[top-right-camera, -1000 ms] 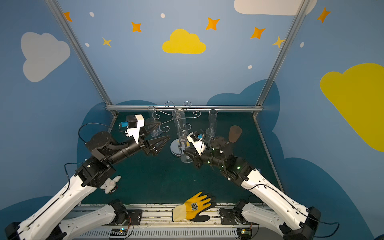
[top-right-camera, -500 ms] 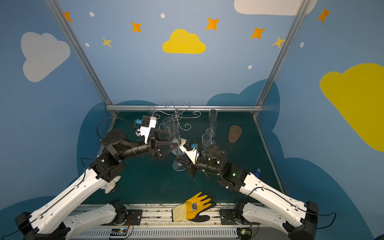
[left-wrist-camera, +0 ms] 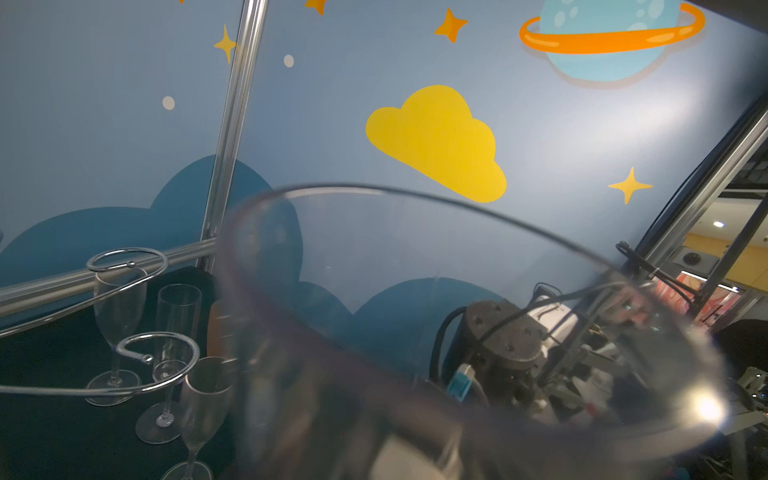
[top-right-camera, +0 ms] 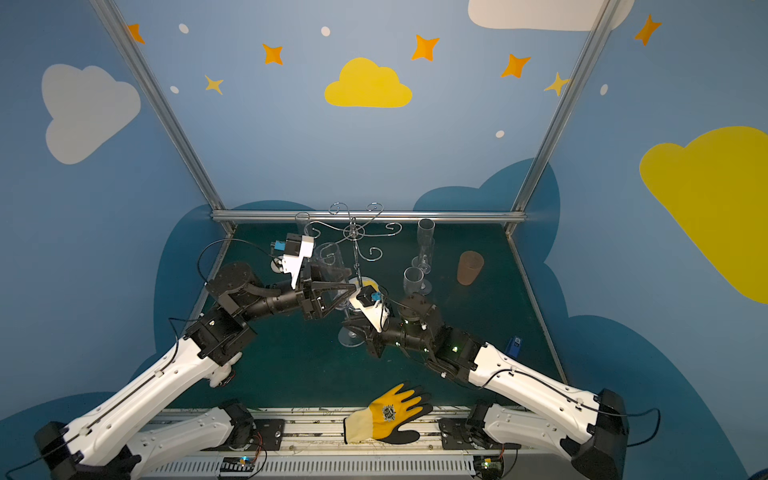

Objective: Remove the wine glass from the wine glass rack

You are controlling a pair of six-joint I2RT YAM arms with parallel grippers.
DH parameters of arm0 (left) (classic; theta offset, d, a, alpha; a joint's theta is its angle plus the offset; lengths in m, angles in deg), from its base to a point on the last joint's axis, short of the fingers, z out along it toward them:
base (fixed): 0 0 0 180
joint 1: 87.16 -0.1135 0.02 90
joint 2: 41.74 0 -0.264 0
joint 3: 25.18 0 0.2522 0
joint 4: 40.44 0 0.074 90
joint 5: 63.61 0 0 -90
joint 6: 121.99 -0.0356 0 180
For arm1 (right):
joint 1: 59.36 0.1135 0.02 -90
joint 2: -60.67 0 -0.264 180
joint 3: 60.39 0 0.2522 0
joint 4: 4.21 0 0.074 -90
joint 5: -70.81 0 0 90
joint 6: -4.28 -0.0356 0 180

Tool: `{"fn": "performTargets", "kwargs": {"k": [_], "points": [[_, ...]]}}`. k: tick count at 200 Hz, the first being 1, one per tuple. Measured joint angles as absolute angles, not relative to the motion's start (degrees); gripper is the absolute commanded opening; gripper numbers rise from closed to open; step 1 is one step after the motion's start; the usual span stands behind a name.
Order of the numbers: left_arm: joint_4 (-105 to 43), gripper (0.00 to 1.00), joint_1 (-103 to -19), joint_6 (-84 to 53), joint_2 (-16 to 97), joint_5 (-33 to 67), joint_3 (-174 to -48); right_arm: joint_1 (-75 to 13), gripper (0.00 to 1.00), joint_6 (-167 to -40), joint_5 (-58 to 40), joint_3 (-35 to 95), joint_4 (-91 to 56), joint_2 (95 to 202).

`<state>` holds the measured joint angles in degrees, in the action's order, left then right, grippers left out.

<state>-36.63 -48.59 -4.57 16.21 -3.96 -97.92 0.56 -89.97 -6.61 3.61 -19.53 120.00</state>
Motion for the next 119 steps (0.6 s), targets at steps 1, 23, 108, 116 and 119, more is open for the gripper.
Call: {"fn": "performTargets", "kwargs": {"k": [1, 23, 108, 116, 119], "points": [[-36.63, 0.59, -48.57, -4.61, 16.21, -3.93, -97.92, 0.61, 0.00, -89.97, -6.61, 3.61, -19.51, 120.02], [-36.65, 0.49, -48.59, -5.01, 15.88, -2.80, -97.57, 0.83, 0.00, -89.99, -6.59, 3.61, -19.01, 120.33], [-36.61, 0.41, -48.87, -7.61, 13.15, 0.94, -95.04, 1.74, 0.66, -92.15, -6.81, 3.61, -18.18, 121.09], [-36.57, 0.41, -48.79, -7.41, 12.56, 1.03, -94.54, 1.77, 0.81, -91.94, -7.55, 3.61, -18.24, 121.18], [-36.46, 0.41, -48.72, -7.35, 12.30, 1.09, -94.34, 1.77, 0.84, -91.89, -7.79, 3.61, -18.24, 121.18]]}}
